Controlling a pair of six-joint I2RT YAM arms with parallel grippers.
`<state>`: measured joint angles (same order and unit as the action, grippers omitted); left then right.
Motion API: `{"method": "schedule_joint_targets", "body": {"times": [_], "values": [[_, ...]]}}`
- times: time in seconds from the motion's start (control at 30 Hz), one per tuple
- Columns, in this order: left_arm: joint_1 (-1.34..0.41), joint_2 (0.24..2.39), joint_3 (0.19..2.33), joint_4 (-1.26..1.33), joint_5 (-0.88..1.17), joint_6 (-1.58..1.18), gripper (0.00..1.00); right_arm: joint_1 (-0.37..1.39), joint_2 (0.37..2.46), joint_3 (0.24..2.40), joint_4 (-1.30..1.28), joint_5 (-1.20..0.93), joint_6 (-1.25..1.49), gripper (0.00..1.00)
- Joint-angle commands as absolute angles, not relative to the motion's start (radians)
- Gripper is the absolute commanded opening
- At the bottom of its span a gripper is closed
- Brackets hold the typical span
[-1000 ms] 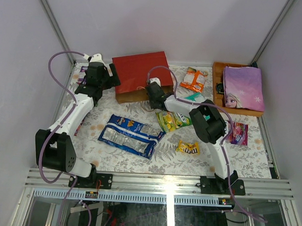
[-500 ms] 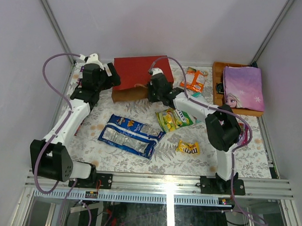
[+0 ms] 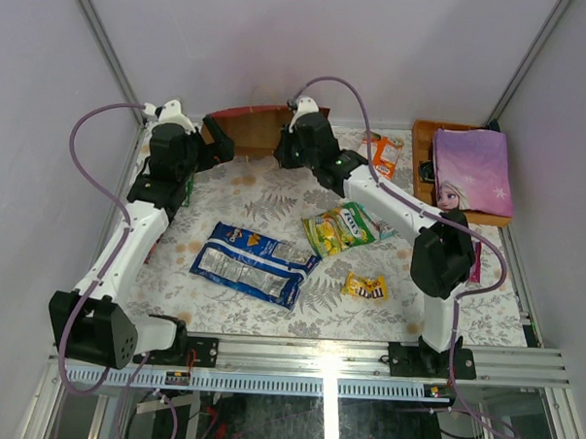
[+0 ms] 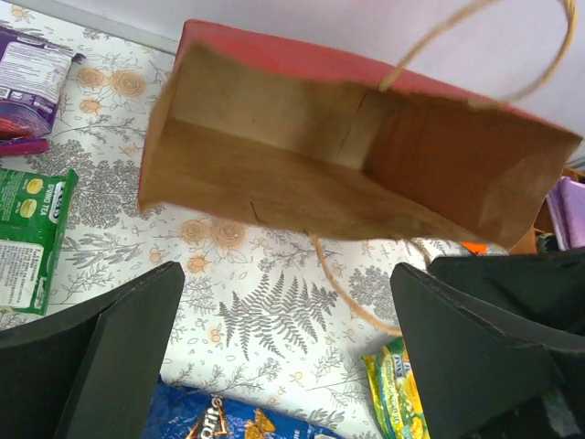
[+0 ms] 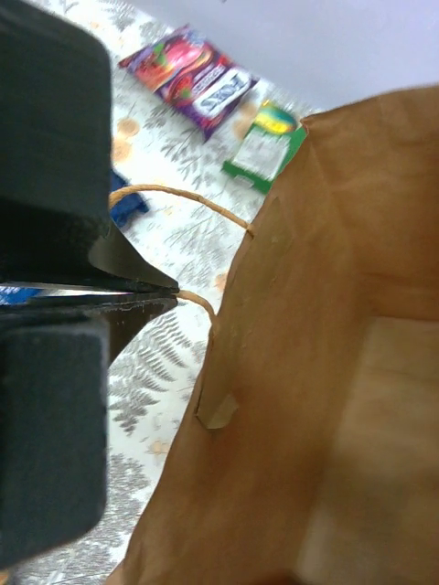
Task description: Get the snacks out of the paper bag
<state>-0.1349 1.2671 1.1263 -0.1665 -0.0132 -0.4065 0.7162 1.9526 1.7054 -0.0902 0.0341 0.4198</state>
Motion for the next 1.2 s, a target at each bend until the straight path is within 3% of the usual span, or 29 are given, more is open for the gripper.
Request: {"method": "schedule_joint_targets", "body": {"times": [0.0,0.33,0.6,0.67,0.73,0.77,0.93,1.0,1.17], "values": [[-0.144,1.214,1.172,-0.169,0.010,-0.428,0.97,0.716,1.945,1.857,-0.092,0.021,0.403,0.00],[-0.144,1.204,1.161,-0.162,-0.008,-0.440,1.00,0.659,2.064,2.032,-0.131,-0.006,0.415,0.00],[-0.144,1.236,1.124,-0.115,-0.007,-0.450,1.00,0.647,2.058,1.989,-0.116,-0.023,0.423,0.00],[-0.145,1.242,1.124,-0.115,-0.007,-0.452,1.00,0.647,2.043,1.990,-0.121,-0.037,0.419,0.13],[-0.144,1.241,1.120,-0.110,-0.013,-0.456,1.00,0.647,2.021,1.992,-0.132,-0.061,0.412,0.43],[-0.144,1.238,1.116,-0.108,-0.017,-0.461,1.00,0.647,2.007,1.992,-0.137,-0.071,0.409,0.54],[-0.144,1.237,1.092,-0.090,-0.044,-0.472,1.00,0.647,1.880,1.901,-0.118,-0.111,0.406,0.88],[-0.145,1.246,1.079,-0.076,-0.052,-0.476,1.00,0.647,1.807,1.823,-0.085,-0.135,0.409,0.94],[-0.141,1.286,1.070,-0.070,-0.064,-0.483,1.00,0.647,1.602,1.525,0.039,-0.177,0.428,0.98]]}}
